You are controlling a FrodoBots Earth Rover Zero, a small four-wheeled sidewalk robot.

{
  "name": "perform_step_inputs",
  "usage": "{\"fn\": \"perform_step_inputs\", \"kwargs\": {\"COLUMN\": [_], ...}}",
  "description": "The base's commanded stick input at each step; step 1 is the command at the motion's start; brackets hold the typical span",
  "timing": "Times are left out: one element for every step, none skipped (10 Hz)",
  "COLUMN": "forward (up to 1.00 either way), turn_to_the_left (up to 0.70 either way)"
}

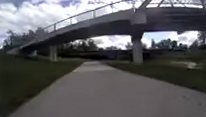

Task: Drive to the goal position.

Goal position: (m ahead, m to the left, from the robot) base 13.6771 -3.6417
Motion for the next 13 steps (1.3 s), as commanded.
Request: {"fn": "perform_step_inputs", "kwargs": {"forward": [1.0,1.0,1.0,1.0,1.0,1.0,1.0,1.0,1.0,1.0,1.0,1.0,1.0], "turn_to_the_left": [0.0,0.0,0.0,0.0,0.0,0.0,0.0,0.0,0.0,0.0,0.0,0.0,0.0]}}
